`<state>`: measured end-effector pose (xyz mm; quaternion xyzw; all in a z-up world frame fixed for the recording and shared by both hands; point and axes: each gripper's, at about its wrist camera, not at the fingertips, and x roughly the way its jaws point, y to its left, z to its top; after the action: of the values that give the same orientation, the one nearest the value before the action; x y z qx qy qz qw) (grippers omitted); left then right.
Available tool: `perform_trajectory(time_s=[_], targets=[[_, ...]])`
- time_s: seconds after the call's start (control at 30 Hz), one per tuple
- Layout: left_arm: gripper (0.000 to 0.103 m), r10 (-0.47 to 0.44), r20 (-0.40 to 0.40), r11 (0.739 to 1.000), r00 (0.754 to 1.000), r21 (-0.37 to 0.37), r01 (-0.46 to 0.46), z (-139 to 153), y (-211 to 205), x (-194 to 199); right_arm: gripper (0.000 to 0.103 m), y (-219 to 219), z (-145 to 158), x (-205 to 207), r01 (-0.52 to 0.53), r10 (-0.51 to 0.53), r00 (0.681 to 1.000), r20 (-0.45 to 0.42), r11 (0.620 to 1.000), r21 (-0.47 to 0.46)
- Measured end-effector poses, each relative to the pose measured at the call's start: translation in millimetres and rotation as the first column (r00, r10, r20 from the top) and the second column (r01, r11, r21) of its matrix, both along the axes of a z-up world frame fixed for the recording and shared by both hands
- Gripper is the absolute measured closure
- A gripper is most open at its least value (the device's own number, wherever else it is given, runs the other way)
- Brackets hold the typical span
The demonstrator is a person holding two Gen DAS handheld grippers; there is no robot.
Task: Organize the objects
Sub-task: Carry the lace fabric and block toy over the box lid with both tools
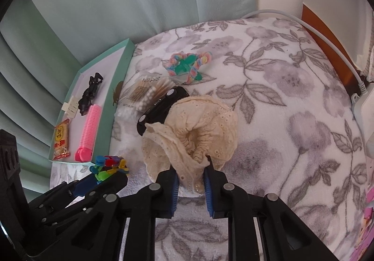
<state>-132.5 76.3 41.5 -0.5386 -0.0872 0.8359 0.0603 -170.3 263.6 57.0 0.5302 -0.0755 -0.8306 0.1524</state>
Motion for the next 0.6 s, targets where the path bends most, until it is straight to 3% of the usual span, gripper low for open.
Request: perform_trajectory(time_s=[0.6], targets=[[0.065, 0.055, -0.081, 0.998, 0.995, 0.034, -0.052, 43, -25, 30, 0.083, -7, 43, 47, 0.051, -0.059, 0.995, -0.079, 0.994, -0.095]])
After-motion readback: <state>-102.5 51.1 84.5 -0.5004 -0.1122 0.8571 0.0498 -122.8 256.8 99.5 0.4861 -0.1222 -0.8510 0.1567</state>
